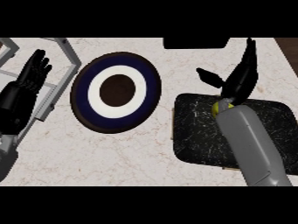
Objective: Pick the pear from the tray and place it in the plate
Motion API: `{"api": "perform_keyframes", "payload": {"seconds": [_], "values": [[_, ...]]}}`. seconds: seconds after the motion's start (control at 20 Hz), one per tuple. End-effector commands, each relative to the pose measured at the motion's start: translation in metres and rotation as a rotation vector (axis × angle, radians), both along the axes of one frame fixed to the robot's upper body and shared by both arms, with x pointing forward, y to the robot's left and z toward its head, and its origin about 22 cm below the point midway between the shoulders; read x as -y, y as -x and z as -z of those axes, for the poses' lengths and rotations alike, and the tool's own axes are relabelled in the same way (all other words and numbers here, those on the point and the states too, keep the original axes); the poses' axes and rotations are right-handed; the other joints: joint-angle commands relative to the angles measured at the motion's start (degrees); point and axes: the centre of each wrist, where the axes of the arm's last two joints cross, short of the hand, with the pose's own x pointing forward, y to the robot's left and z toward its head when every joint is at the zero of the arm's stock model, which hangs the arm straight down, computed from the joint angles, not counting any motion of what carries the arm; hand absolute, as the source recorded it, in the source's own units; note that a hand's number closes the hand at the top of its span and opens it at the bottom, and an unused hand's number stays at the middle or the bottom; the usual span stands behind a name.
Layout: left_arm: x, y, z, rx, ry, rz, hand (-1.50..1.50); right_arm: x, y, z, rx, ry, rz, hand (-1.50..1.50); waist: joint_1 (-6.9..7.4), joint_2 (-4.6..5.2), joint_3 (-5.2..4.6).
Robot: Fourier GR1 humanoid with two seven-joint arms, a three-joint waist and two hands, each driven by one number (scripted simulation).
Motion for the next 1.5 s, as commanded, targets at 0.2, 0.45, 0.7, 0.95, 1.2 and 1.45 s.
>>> {"api": "perform_keyframes", "payload": {"seconds": [0.2,0.45,0.7,0.95,1.2,1.45], "values": [[-0.009,0.003,0.005,-0.018,-0.009,-0.016,0.00,-0.005,-0.015,-0.010,-0.567,-0.008,0.065,-1.50,-1.21,-0.79,-0.18],[-0.009,0.003,0.000,0.002,0.015,-0.008,0.00,-0.023,-0.020,-0.045,-0.839,-0.049,0.040,-1.50,-0.84,-0.40,0.13],[-0.013,0.006,-0.010,-0.002,0.008,0.007,0.00,-0.026,-0.020,-0.080,-0.957,-0.058,0.076,-1.50,0.16,-0.05,0.27],[-0.010,0.009,0.003,0.011,0.012,0.006,0.00,-0.016,-0.004,-0.083,-0.969,-0.059,0.142,-1.50,0.14,0.23,0.29],[-0.006,0.005,-0.001,0.004,-0.006,0.010,0.00,0.002,0.002,-0.056,-1.079,-0.073,0.200,-1.50,0.21,0.35,0.31],[-0.025,-0.003,-0.002,0.000,-0.001,0.011,0.00,-0.001,0.006,-0.056,-1.115,-0.096,0.209,-1.50,0.40,0.70,0.26]]}}
